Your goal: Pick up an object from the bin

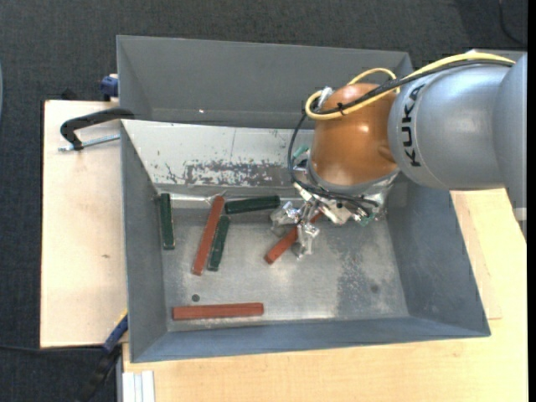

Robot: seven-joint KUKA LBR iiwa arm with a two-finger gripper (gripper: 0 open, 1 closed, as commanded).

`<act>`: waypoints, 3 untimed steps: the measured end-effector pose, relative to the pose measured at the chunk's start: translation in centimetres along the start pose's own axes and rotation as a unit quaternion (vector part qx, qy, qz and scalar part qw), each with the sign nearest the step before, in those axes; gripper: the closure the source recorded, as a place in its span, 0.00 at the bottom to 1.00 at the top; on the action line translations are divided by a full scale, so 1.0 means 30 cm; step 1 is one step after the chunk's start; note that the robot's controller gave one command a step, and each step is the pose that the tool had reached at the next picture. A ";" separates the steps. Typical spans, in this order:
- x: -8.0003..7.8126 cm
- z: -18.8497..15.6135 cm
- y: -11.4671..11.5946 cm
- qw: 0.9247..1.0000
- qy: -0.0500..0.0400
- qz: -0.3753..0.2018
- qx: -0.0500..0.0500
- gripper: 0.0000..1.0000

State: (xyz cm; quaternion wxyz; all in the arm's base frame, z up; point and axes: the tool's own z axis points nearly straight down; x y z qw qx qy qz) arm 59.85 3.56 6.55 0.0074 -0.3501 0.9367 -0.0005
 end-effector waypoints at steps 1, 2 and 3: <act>-0.004 -0.004 -0.001 1.000 0.002 0.000 -0.001 1.00; -0.005 -0.022 0.001 1.000 0.004 0.006 -0.003 1.00; -0.004 -0.079 0.002 1.000 0.005 0.005 -0.003 1.00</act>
Offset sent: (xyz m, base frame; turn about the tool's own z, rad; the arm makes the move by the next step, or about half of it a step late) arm 0.0001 0.0001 0.0616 0.0000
